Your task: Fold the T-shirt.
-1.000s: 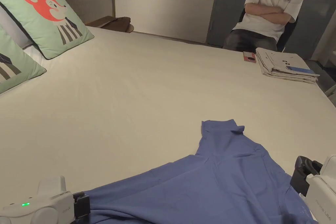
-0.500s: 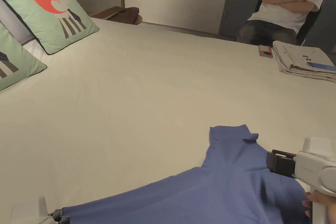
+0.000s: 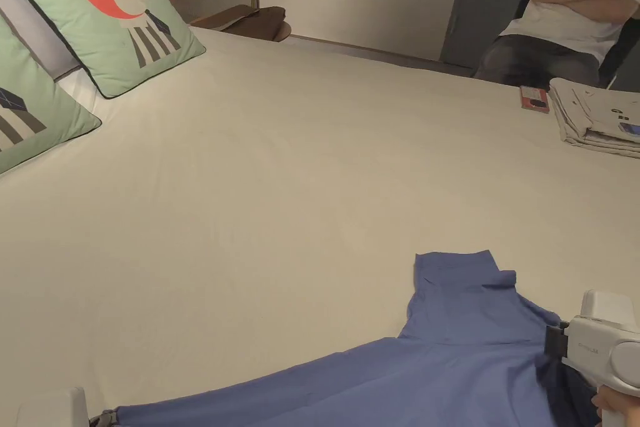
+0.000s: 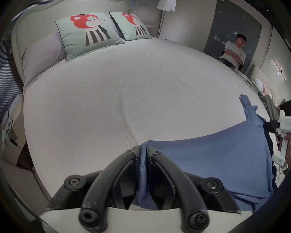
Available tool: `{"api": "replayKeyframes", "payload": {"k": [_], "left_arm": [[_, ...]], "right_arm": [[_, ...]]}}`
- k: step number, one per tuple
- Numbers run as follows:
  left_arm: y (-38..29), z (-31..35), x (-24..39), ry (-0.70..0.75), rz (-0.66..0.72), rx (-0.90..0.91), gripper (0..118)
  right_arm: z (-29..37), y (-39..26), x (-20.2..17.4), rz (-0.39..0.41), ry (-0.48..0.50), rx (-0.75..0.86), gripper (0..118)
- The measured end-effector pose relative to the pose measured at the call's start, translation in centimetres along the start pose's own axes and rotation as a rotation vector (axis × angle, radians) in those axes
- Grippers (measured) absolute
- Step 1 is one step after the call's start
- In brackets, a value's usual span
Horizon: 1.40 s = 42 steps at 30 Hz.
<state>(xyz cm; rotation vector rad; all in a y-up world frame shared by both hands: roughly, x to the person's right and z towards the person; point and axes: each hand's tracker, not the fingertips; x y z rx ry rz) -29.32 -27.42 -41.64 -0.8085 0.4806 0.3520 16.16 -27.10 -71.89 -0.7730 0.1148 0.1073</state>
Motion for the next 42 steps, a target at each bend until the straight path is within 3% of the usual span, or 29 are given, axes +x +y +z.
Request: {"api": "replayKeyframes", "payload": {"k": [2,8,15,24,33,42], "left_arm": [[0.3,0.6,0.0,-0.008,0.008,0.015,3],[2.2,3.7,-0.1,-0.067,0.028,0.100,2],[5.0,9.2,1.6,-0.208,-0.014,0.288,2],[9.4,16.0,4.8,-0.360,-0.062,0.479,3],[14.4,19.7,6.8,-0.448,-0.073,0.562,3],[25.6,21.6,9.9,-0.457,-0.047,0.674,3]], "right_arm": [[1.6,-0.1,0.7,-0.046,0.052,0.072,3],[12.5,-0.3,2.4,-0.094,0.047,0.306,3],[26.5,-2.6,4.8,-0.171,-0.005,0.581,3],[39.7,-6.2,6.9,-0.240,-0.105,0.805,3],[44.9,-5.1,7.1,-0.224,-0.157,0.882,3],[43.9,4.8,7.7,-0.227,-0.137,0.936,3]]}}
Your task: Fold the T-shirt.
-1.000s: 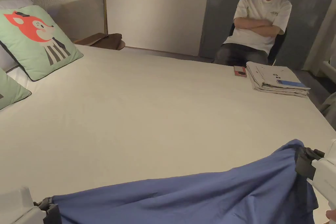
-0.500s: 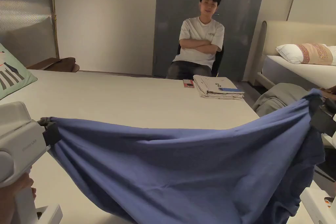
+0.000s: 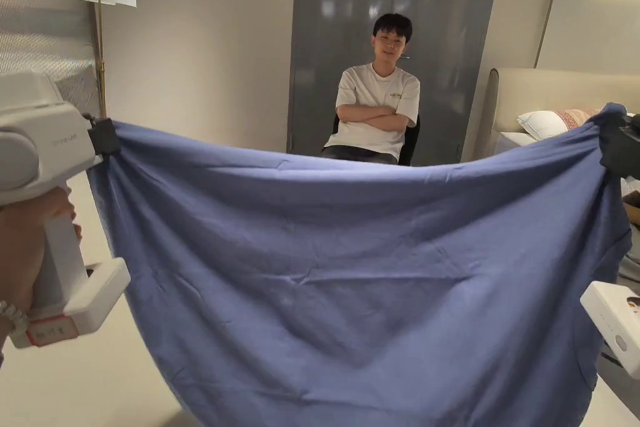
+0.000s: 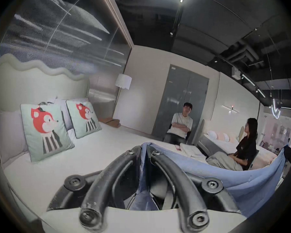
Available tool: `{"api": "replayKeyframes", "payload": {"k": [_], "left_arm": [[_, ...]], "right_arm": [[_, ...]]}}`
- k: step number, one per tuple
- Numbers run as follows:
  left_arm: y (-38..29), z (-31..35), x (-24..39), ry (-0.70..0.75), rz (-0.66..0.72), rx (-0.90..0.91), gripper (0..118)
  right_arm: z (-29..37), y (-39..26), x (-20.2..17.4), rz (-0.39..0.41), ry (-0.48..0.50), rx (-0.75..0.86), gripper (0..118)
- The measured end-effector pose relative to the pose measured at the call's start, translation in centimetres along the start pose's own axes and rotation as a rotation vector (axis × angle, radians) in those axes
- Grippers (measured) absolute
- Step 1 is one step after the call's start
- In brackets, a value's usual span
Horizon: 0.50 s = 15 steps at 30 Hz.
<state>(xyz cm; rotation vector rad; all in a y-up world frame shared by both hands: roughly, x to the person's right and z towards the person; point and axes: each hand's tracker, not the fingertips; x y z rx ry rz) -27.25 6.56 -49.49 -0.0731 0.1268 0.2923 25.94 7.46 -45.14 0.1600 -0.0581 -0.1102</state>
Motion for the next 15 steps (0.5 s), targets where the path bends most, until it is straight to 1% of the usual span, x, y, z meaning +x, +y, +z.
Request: {"api": "replayKeyframes", "payload": {"k": [6,15], "left_arm": [[5.7,-6.4,0.8,0.015,-0.012,0.056,3],[10.3,-18.0,1.2,0.041,-0.025,0.108,3]], "right_arm": [[-8.4,2.0,-2.3,0.008,0.021,0.017,3],[-22.1,2.2,-5.5,0.051,0.033,0.048,3]]}}
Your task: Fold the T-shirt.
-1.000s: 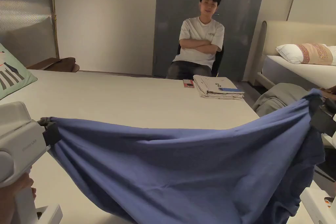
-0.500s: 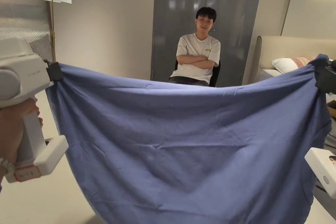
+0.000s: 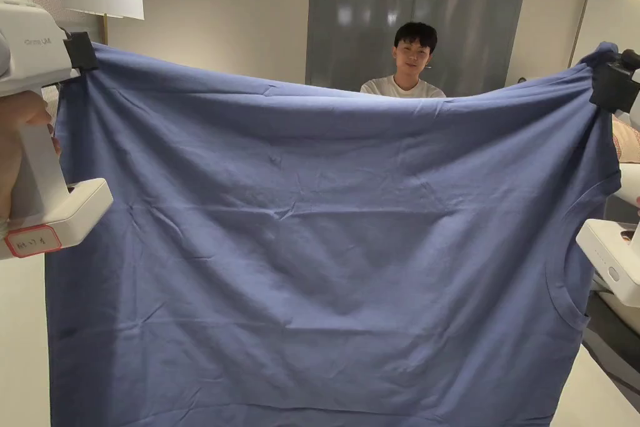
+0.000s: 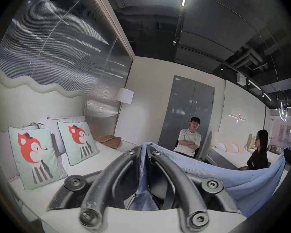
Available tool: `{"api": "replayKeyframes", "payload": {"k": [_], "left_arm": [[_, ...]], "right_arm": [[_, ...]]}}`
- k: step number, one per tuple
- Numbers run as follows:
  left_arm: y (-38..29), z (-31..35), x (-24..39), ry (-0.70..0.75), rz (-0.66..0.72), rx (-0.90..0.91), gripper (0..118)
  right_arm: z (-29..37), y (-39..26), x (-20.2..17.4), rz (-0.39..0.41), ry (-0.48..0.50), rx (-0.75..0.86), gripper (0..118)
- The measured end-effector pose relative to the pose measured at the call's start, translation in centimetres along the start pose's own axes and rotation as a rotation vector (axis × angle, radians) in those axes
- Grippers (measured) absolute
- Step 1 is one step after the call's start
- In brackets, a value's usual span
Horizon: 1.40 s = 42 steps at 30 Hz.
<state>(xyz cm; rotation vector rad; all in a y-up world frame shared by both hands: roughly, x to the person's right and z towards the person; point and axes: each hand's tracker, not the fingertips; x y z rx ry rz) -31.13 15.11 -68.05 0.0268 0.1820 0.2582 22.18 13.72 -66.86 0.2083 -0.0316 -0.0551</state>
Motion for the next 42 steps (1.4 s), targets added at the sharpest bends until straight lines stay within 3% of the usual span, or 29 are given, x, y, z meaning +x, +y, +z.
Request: {"api": "replayKeyframes", "payload": {"k": [11,18,23,31,42], "left_arm": [[-0.1,-10.4,1.4,0.022,0.007,0.034,3],[-2.4,-13.3,1.8,0.020,-0.006,0.005,3],[-4.5,-11.9,1.8,0.022,-0.009,-0.031,3],[-7.6,-7.4,0.1,0.031,-0.010,-0.101,3],[-13.1,7.5,-4.2,0.048,-0.031,-0.225,3]], "right_arm": [[-11.1,-0.7,-1.0,0.045,-0.010,0.050,3],[-13.2,-2.9,-0.2,0.065,-0.036,0.026,3],[-12.1,-4.6,0.2,0.088,-0.035,-0.018,3],[-5.9,-6.8,0.5,0.103,-0.034,-0.100,3],[12.3,-9.9,0.9,0.064,-0.010,-0.226,3]]}}
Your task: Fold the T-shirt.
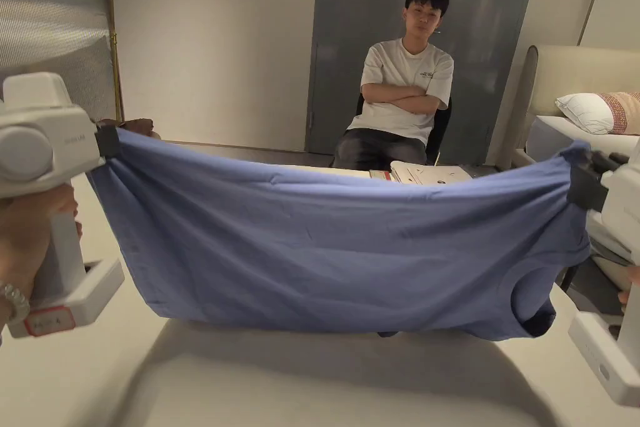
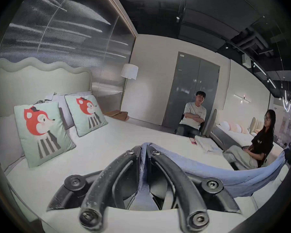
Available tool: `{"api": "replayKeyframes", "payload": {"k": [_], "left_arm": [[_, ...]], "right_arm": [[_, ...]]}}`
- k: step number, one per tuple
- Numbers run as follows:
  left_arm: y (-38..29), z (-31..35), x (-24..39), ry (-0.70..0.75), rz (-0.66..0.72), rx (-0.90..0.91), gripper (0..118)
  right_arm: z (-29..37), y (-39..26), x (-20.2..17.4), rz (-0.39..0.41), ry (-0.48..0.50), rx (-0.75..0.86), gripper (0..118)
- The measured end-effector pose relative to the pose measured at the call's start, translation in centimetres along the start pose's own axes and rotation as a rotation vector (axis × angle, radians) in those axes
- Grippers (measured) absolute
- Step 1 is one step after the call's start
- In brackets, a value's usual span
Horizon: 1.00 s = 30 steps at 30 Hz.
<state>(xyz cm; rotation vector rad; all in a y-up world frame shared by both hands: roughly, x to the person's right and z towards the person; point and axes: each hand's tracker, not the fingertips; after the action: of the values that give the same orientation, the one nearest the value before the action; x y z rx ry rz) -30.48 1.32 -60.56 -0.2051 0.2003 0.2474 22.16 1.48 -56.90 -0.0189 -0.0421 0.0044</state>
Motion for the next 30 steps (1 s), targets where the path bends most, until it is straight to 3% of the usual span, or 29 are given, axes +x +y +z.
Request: {"api": "replayKeyframes", "payload": {"k": [5,9,17,23,30], "left_arm": [[-5.8,6.7,-3.1,-0.011,0.019,-0.098,3],[-11.3,11.1,-5.4,-0.011,-0.042,-0.210,3],[-21.5,17.3,-9.6,0.028,-0.122,-0.431,3],[-27.0,19.2,-12.1,0.055,-0.141,-0.593,3],[-29.7,18.5,-13.4,0.081,-0.243,-0.616,3]], "right_arm": [[8.1,-5.1,0.7,-0.018,0.018,-0.116,3],[13.1,-10.4,1.5,0.015,0.025,-0.231,3],[21.3,-20.1,2.4,-0.010,0.039,-0.495,3],[24.3,-25.4,3.2,-0.034,0.023,-0.687,3],[24.8,-28.7,3.2,0.005,0.004,-0.793,3]]}}
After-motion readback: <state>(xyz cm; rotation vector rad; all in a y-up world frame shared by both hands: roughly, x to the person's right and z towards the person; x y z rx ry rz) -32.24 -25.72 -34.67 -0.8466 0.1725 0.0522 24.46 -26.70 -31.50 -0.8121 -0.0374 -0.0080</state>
